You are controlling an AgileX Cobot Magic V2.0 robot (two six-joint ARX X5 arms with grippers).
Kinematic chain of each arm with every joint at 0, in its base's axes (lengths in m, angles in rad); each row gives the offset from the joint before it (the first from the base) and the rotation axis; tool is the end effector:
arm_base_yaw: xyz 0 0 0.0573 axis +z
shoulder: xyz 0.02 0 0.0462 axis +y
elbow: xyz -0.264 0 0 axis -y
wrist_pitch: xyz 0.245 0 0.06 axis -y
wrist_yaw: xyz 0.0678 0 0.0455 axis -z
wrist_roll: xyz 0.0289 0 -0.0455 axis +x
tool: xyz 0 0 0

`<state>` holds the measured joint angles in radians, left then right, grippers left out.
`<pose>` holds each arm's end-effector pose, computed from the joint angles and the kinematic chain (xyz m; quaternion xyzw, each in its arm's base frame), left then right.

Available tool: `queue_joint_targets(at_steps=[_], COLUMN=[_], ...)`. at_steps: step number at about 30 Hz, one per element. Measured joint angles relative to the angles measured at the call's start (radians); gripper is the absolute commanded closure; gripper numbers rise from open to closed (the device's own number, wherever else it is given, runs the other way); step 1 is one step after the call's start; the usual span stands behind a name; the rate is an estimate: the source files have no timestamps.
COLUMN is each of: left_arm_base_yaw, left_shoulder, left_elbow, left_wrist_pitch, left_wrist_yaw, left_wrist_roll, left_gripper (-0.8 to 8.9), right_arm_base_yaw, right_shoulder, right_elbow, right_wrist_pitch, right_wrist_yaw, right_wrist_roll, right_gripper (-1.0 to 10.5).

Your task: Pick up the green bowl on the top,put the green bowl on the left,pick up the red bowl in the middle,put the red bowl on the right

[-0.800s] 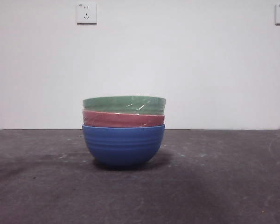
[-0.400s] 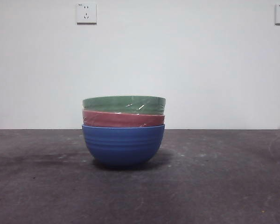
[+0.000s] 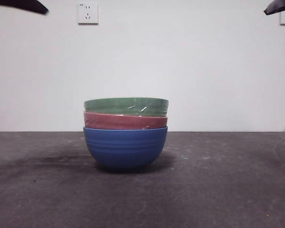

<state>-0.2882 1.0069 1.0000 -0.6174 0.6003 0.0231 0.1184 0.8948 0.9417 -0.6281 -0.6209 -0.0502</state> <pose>0.1858 -0.0721 0.3314 -0.0378 0.2986 -0.4125 0.8598 0.1699 0.0371 0.3307 0.0488 0.2688 0.3530 0.8949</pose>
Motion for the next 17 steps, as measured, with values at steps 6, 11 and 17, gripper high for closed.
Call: queue_joint_targets(at_steps=[6, 11, 17], left_arm_base_yaw=[-0.174, -0.299, -0.381], left_shoulder=[0.156, 0.332, 0.515], left_elbow=[0.098, 0.271, 0.383], left_wrist_pitch=[-0.023, -0.122, -0.183], left_wrist_yaw=[-0.117, -0.232, -0.359], left_wrist_roll=[0.037, 0.121, 0.223], left_gripper=[4.45, 4.47, 4.48], right_arm_base_yaw=[0.013, 0.02, 0.02], right_shoulder=[0.01, 0.024, 0.028], right_elbow=[0.0, 0.0, 0.0], right_wrist_pitch=[0.0, 0.0, -0.021], right_wrist_yaw=[0.0, 0.0, 0.0], right_wrist_roll=[0.001, 0.001, 0.001], right_gripper=[6.6, 6.6, 6.6])
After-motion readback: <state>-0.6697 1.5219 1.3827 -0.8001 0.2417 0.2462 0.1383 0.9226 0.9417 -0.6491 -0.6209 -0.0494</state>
